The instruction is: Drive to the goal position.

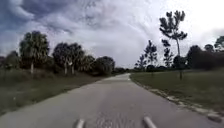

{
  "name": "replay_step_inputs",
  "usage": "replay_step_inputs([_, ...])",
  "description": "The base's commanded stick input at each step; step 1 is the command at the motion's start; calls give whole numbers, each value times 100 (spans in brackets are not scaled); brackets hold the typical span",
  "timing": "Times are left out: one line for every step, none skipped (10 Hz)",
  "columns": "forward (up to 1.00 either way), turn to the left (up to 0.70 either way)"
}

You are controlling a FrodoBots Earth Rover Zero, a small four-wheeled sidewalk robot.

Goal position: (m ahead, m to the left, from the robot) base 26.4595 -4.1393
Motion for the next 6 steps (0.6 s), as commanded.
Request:
replay_step_inputs([69, 34])
replay_step_inputs([69, 34])
replay_step_inputs([69, 33])
replay_step_inputs([69, 14])
replay_step_inputs([69, 3])
replay_step_inputs([69, 3])
